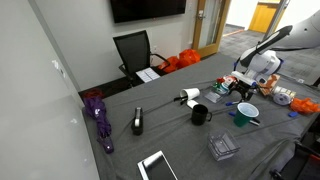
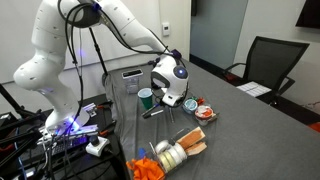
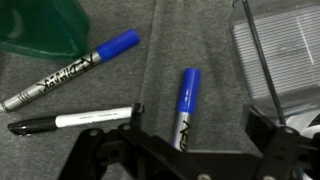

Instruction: Put the pen in the cup

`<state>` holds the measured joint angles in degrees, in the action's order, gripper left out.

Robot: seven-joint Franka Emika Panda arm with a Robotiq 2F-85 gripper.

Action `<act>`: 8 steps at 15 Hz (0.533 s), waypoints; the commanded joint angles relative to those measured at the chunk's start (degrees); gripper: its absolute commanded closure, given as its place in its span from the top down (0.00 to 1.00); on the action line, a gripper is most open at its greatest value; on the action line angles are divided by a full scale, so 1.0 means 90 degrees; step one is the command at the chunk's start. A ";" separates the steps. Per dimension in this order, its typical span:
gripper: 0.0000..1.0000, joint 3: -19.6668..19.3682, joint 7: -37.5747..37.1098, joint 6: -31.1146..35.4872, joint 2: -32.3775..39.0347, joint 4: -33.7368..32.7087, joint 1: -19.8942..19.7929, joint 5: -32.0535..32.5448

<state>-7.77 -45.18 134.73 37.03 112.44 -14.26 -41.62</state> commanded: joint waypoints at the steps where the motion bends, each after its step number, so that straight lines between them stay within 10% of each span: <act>1: 1.00 0.0143 0.0511 0.0130 0.0075 0.0052 -0.0126 -0.0695; 7: 1.00 -0.0010 0.0927 0.0084 0.0133 0.0079 0.0009 -0.1314; 8: 0.75 -0.0020 0.0949 0.0086 0.0144 0.0079 0.0019 -0.1350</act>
<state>-7.70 -39.19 134.79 38.08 112.61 -14.26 -51.33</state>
